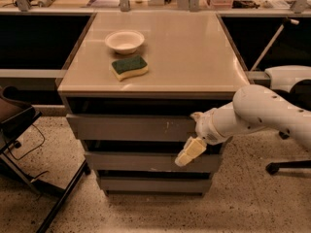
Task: Open top drawer
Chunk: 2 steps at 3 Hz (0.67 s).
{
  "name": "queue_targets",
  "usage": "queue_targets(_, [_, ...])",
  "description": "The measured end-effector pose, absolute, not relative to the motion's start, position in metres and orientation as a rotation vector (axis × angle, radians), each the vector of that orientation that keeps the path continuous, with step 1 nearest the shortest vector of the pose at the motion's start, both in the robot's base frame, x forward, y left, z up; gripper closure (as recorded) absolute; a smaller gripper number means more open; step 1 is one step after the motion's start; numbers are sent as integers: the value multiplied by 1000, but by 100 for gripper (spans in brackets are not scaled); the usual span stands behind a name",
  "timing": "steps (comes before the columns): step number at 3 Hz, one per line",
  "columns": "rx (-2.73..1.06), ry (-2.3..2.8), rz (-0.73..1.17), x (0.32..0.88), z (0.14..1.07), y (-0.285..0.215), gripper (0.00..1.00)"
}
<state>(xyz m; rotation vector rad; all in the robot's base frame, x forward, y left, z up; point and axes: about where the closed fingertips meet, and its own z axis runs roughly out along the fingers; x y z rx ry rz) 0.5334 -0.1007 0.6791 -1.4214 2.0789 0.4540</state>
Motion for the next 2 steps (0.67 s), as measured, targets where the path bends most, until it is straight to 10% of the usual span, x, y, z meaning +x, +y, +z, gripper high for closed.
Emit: queue_targets(2, [-1443,1987,415,547,721,-103,0])
